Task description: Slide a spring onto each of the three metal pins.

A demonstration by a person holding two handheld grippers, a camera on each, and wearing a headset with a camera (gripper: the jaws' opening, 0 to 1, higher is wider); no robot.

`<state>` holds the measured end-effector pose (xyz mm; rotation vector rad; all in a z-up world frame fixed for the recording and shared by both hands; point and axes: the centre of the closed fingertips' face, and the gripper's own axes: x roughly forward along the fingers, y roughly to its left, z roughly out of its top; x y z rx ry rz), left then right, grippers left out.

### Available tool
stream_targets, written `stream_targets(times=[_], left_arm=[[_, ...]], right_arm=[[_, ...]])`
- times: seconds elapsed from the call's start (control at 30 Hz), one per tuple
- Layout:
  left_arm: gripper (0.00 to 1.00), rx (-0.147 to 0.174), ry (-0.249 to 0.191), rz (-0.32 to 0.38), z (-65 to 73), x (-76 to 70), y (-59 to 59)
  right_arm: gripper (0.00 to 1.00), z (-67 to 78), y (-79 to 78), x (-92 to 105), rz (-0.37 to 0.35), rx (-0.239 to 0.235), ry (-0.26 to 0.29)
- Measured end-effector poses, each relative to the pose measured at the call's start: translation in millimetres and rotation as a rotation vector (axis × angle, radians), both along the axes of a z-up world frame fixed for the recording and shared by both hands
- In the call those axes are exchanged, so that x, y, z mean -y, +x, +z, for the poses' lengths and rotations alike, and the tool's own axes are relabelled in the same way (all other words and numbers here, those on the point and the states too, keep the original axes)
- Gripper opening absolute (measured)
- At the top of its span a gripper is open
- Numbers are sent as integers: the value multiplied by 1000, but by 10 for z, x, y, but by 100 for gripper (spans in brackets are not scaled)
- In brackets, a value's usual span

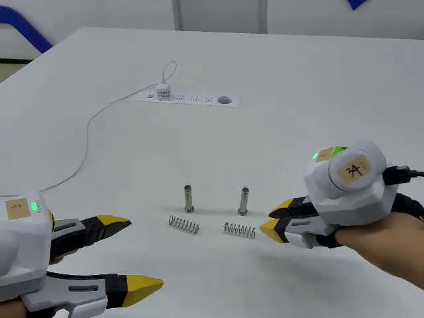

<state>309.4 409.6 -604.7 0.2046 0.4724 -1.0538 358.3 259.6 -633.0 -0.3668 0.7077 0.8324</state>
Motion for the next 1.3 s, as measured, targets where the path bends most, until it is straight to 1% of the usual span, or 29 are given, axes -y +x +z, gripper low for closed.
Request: stream_targets(times=[0.13,0.23,0.4,0.53,0.8,0.9,1.03,1.3], left_arm=[[66,0,0,1,0,-1,5],[66,1,2,0,0,1,5],[66,3,1,3,6,-3,9],[66,2,2,4,3,-3,6],[66,0,3,7,0,-9,4],[66,0,4,8,-1,-11,3],[66,-1,3,12,0,-17,5],[66,0,3,17,8,-23,9]], right_arm=[[17,3,33,-131,49,1,-12],[17,-21,56,-214,80,-7,-21],[17,-121,96,-311,130,-28,-53],[17,-193,89,-372,170,-32,-92],[17,-282,149,-457,211,-50,-122],[17,-338,168,-478,224,-62,-138],[16,-409,174,-487,245,-71,-169],[16,-471,171,-512,279,-85,-197]])
